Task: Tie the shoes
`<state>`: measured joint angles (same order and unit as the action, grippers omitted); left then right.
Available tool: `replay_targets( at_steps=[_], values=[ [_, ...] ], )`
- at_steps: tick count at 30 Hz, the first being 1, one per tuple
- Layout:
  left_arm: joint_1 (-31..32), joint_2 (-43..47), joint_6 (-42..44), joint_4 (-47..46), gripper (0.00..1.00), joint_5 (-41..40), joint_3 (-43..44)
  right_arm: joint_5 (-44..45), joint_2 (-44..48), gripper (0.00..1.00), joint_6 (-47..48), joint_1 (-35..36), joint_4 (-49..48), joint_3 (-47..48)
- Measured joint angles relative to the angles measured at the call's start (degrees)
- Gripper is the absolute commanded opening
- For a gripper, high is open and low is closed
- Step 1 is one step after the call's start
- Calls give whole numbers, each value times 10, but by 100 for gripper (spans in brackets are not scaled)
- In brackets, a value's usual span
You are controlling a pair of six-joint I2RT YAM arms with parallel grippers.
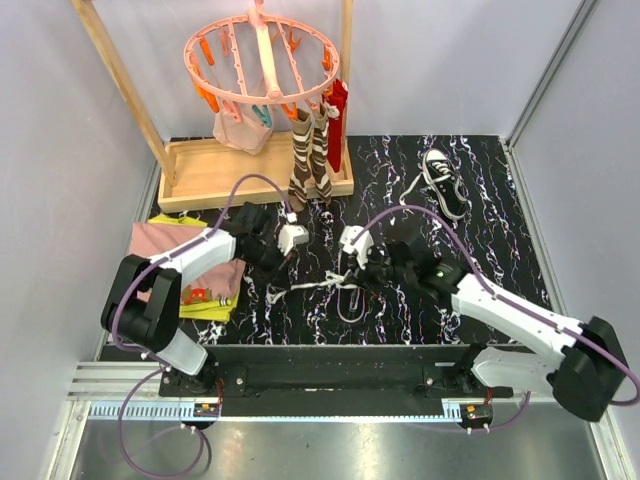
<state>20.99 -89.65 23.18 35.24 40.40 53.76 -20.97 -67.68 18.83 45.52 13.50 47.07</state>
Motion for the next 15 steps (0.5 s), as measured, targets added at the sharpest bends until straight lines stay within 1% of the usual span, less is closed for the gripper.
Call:
replay_targets(
  at_steps=[4, 5, 8, 9, 11, 12, 15],
  values=[
    [44, 11, 20, 19, 4, -14, -18, 19, 52, 0, -59, -18, 14, -41],
    [51, 11, 21, 19, 11, -15, -18, 24, 58, 0, -74, -27, 16, -47],
    [64, 7, 24, 23, 19, -16, -9, 42, 75, 0, -111, -52, 23, -60],
    [64, 4, 25, 24, 25, -16, -3, 45, 81, 0, -118, -55, 24, -64],
    [64, -1, 24, 23, 31, -13, 13, 50, 101, 0, -133, -56, 26, -79],
    [64, -2, 21, 21, 36, -10, 23, 53, 109, 0, -138, -56, 27, -84],
    [64, -8, 5, 2, 37, 3, 53, 65, 120, 0, -145, -56, 26, -95]
  ],
)
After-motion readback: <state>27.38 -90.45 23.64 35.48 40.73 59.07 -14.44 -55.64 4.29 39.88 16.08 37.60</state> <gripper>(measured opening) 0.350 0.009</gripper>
